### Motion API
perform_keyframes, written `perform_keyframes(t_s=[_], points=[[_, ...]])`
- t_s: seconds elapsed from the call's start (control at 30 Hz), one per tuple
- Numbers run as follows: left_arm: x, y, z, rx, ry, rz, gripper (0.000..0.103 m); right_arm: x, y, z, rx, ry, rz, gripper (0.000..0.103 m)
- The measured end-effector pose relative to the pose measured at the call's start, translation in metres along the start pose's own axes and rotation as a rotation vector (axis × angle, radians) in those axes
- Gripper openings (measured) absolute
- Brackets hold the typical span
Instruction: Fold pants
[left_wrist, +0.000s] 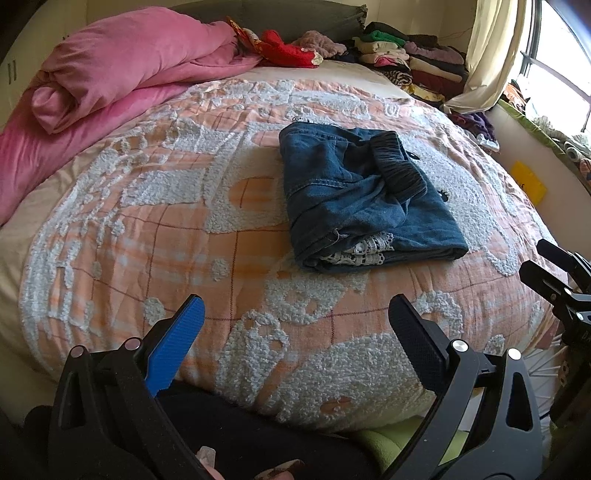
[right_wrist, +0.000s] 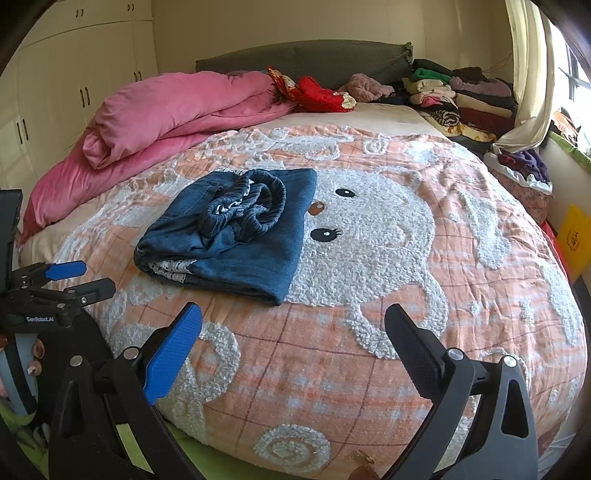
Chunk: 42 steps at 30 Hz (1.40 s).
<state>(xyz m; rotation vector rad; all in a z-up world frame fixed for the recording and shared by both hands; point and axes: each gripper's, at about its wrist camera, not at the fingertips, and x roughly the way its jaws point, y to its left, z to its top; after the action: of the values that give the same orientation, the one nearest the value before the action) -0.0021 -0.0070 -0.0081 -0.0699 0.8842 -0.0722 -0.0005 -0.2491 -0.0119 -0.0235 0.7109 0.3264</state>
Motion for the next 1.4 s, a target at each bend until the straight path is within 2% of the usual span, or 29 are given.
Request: perform_keyframes(t_s=[1.4], points=[[-0.0046,0.0046,0.0028,0.001,0.002,0.013,0.093,-0.0023,-0.0015,-0.0002,0.007,-0.002,-0.016,0.098]])
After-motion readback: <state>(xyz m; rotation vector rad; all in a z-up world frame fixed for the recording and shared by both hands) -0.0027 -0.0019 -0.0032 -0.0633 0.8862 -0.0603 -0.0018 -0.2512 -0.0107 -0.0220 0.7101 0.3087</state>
